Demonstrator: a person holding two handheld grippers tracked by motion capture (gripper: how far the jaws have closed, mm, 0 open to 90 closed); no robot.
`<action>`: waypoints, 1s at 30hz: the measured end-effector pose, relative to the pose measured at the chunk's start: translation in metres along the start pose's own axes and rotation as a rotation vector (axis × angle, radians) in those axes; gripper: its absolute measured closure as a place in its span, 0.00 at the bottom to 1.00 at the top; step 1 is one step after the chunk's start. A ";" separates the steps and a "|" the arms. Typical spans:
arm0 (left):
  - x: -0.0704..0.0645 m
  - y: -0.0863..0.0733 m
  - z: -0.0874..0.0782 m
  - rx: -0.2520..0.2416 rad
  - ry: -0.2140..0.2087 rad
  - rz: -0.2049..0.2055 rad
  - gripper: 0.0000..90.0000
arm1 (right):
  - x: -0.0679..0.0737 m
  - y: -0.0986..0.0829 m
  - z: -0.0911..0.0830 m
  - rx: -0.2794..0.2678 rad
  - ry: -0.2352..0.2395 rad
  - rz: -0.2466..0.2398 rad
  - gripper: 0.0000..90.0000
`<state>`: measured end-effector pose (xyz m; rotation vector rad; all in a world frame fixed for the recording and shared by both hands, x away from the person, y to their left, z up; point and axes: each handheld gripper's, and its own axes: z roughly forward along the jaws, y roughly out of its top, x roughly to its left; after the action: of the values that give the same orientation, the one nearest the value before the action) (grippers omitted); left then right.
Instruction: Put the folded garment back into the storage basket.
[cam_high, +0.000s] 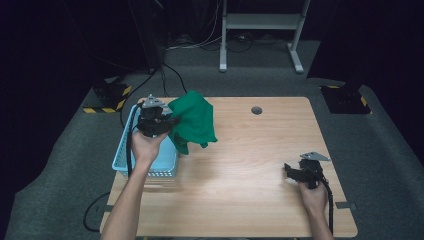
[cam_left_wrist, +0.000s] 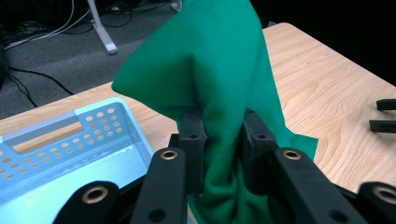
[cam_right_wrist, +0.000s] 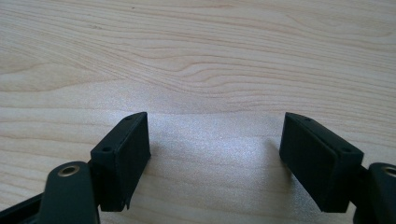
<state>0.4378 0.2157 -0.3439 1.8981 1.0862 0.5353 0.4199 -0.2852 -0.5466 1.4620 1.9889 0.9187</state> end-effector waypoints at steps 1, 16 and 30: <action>0.001 0.000 0.000 -0.001 0.000 -0.006 0.82 | 0.000 0.000 0.000 0.000 0.000 0.000 0.27; 0.013 -0.004 -0.006 0.001 0.013 -0.031 0.82 | 0.000 0.000 0.000 0.000 0.000 0.000 0.27; 0.029 -0.017 -0.003 0.027 0.026 -0.062 0.82 | 0.000 0.000 0.000 0.000 0.001 0.000 0.27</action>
<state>0.4433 0.2462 -0.3582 1.8792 1.1702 0.5135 0.4199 -0.2851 -0.5466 1.4615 1.9895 0.9190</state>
